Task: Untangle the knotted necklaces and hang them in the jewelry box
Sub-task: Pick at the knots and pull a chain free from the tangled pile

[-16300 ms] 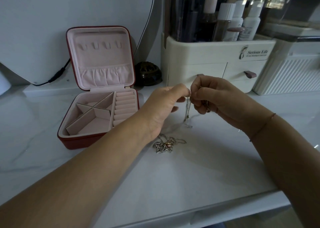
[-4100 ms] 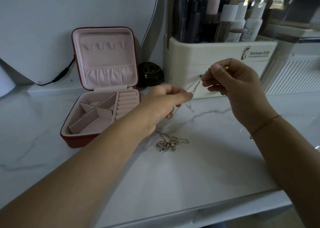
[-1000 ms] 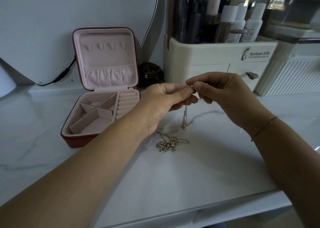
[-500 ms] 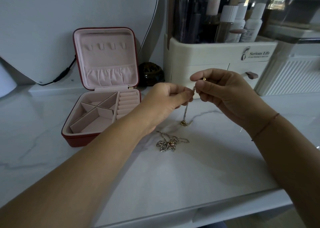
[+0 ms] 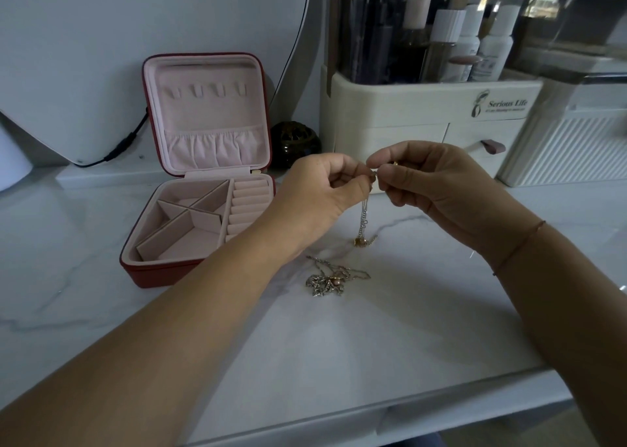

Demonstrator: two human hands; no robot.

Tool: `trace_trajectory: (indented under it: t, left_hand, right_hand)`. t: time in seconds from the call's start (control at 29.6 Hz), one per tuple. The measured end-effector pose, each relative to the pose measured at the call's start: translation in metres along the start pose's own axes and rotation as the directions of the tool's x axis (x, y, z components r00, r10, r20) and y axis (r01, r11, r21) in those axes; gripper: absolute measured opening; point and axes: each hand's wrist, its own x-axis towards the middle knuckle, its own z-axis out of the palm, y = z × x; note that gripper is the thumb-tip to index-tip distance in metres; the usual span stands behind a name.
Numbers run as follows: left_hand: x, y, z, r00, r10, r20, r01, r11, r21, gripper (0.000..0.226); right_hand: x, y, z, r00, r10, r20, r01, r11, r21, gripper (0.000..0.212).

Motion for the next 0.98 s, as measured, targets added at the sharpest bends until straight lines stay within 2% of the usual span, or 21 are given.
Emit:
trace_trajectory:
  t: [0.14, 0.27, 0.37, 0.54, 0.64, 0.78, 0.98]
  left_hand:
    - [-0.0001, -0.0007, 0.0004, 0.999, -0.024, -0.022, 0.024, 1.000, 0.002, 0.004]
    - [0.0004, -0.0022, 0.0009, 0.998, -0.052, -0.019, 0.053, 0.997, 0.063, 0.018]
    - [0.0011, -0.0025, 0.0001, 0.997, -0.080, 0.009, 0.079, 0.997, 0.024, 0.014]
    - [0.0014, -0.0024, 0.0005, 0.990, -0.124, 0.067, 0.127, 0.991, -0.046, 0.010]
    - [0.0004, -0.0013, -0.0003, 0.990, -0.138, 0.038, 0.140, 0.989, -0.055, 0.004]
    - [-0.0005, 0.0002, -0.0016, 0.987, -0.156, -0.032, 0.154, 0.987, -0.040, 0.004]
    - [-0.0009, 0.0007, -0.0014, 0.993, -0.121, -0.006, 0.121, 0.992, 0.017, 0.010]
  right_hand:
    - [0.0004, 0.0009, -0.0009, 0.998, 0.043, 0.041, -0.043, 0.999, 0.008, 0.022]
    - [0.0011, 0.0033, -0.0013, 0.993, 0.090, 0.076, -0.093, 0.995, 0.039, 0.021]
    - [0.0011, 0.0035, -0.0015, 0.992, 0.104, 0.069, -0.108, 0.993, 0.049, 0.024]
    - [0.0014, 0.0039, -0.0023, 0.992, 0.119, 0.045, -0.119, 0.993, 0.000, 0.022]
    - [0.0017, 0.0047, -0.0016, 0.993, 0.120, 0.007, -0.119, 0.989, -0.085, 0.024]
    - [0.0011, 0.0042, -0.0005, 0.997, 0.076, -0.034, -0.080, 0.985, -0.150, 0.029]
    - [0.0015, 0.0044, -0.0004, 0.996, 0.038, -0.083, -0.053, 0.979, -0.194, 0.025]
